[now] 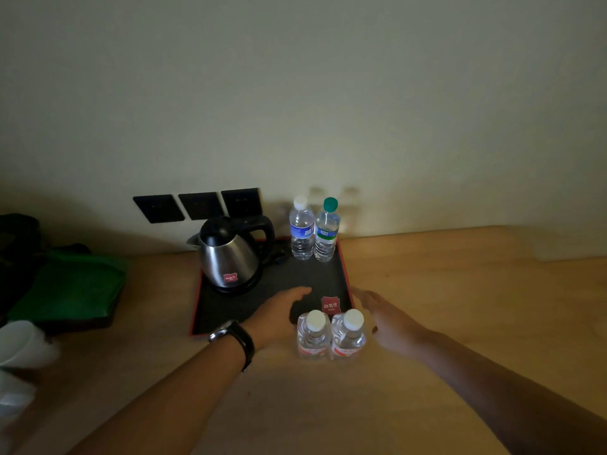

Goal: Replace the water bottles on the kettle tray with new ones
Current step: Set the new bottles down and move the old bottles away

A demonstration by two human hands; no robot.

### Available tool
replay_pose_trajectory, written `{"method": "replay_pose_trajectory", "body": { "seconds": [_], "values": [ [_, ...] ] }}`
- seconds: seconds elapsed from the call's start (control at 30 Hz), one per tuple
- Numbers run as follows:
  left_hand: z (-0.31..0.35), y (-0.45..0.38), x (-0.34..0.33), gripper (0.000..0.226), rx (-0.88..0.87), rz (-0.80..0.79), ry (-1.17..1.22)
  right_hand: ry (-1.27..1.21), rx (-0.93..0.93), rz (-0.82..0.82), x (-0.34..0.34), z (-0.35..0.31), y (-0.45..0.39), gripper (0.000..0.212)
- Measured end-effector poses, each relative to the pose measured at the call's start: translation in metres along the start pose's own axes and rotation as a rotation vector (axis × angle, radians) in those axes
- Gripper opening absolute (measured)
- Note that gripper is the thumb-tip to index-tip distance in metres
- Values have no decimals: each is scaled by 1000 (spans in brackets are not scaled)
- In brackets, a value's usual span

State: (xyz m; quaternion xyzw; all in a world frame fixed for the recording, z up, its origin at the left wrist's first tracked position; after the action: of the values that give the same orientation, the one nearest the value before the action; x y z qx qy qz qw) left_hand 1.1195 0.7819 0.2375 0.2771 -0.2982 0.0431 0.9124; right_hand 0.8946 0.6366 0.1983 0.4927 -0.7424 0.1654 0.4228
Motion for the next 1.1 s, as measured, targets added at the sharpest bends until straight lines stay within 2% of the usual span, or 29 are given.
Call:
{"method": "replay_pose_trajectory", "body": {
  "seconds": [0.17,0.3,0.43,0.5,0.53,0.6,0.63,0.7,0.83,1.1],
  "values": [
    [27,-30,43,68,-91,367,102,-60,-32,203,46,-18,-52,72],
    [60,-65,75,70,-125,537,134,-213,-27,339,76,-44,-109,77],
    [77,-108,90,95,-33,517,224,-362,-160,370,88,-46,-159,103],
    [79,-126,93,97,38,472,269,-365,-198,356,89,-41,-177,105],
    [79,-135,92,90,66,456,298,-359,-210,354,88,-38,-183,104],
    [75,-149,90,52,98,469,322,-345,-214,359,83,-31,-190,92],
    [73,-153,89,42,100,475,316,-341,-217,363,80,-28,-192,84],
    [67,-157,85,39,111,475,351,-346,-226,371,75,-23,-194,72],
    [61,-157,79,53,97,505,365,-356,-168,382,75,-18,-191,62],
    [99,-142,80,47,-44,471,269,-457,-81,438,105,-5,-149,62]
  ]
}}
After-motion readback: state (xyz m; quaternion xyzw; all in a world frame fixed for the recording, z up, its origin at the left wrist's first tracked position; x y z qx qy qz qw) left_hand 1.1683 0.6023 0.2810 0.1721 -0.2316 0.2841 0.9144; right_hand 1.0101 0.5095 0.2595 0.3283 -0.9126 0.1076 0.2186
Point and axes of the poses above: each hand's wrist, its own y-axis away from the middle knuckle, its own x-axis out of the back of the hand, z = x × y, the point moved 1 cm from there along -y, towards the middle knuckle, and after that the axes turned 7 degrees about x, right-handed, at the moved point
